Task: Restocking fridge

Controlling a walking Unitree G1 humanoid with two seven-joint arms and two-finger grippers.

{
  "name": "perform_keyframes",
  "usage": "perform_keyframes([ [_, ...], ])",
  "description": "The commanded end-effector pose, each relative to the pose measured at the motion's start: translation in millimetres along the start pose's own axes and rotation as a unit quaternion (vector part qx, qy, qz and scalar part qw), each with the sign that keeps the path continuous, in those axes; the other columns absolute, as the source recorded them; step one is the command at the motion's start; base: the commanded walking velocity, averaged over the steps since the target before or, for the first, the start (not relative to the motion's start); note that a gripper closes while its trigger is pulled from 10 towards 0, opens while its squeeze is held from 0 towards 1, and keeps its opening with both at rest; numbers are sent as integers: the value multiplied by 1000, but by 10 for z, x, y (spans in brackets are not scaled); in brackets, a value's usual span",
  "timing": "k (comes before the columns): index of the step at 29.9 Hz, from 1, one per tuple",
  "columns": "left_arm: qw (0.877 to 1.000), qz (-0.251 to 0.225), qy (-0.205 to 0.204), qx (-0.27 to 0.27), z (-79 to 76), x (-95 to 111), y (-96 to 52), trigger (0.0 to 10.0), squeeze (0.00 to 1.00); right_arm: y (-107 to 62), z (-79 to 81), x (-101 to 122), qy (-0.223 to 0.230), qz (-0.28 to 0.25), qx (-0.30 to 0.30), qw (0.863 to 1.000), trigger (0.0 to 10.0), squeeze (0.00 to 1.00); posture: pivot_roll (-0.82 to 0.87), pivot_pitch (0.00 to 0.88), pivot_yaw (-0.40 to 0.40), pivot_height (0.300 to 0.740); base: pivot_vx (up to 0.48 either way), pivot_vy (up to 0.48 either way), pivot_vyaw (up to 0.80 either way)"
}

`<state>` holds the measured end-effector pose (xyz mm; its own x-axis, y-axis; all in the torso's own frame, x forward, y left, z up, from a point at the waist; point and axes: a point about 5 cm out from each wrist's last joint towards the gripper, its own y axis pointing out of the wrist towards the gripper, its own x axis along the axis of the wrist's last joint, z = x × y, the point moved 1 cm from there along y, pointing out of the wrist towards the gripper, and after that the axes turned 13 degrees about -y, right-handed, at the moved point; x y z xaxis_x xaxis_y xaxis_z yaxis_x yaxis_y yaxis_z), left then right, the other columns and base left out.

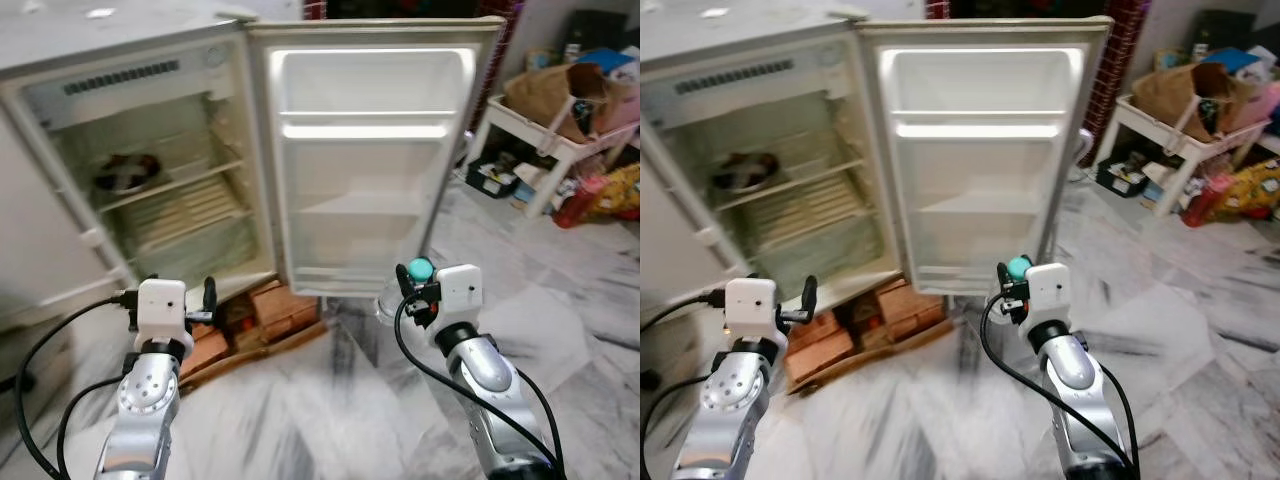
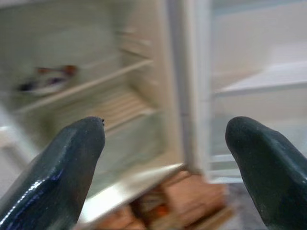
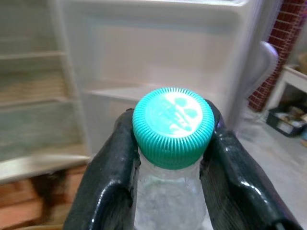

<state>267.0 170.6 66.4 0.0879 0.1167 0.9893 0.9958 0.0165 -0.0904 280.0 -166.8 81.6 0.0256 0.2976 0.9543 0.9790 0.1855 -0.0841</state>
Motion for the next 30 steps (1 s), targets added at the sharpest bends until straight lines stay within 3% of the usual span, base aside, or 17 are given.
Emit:
perform_keyframes([
  [1, 1000, -4, 14, 3, 51, 35, 2, 10000, 0, 36, -29, 104, -1, -22, -4, 1000, 10000, 0, 12, 0, 1, 740, 375, -296, 0],
  [13, 1000, -7, 7, 3, 24, 41, 5, 10000, 0, 44, 11, 127, -7, -30, 17, 999, 10000, 0, 12, 0, -4, 740, 347, -260, 0],
  [21, 1000, -3, 13, 5, 26, 2, -49, 10000, 0, 54, 47, 113, -6, -29, 35, 999, 10000, 0, 17, 0, -6, 740, 0, 0, 86],
  [30, 1000, -4, 12, 3, 7, 11, -32, 10000, 0, 78, 57, 138, -5, -36, 39, 999, 10000, 0, 17, 0, -6, 740, 0, -363, 549],
])
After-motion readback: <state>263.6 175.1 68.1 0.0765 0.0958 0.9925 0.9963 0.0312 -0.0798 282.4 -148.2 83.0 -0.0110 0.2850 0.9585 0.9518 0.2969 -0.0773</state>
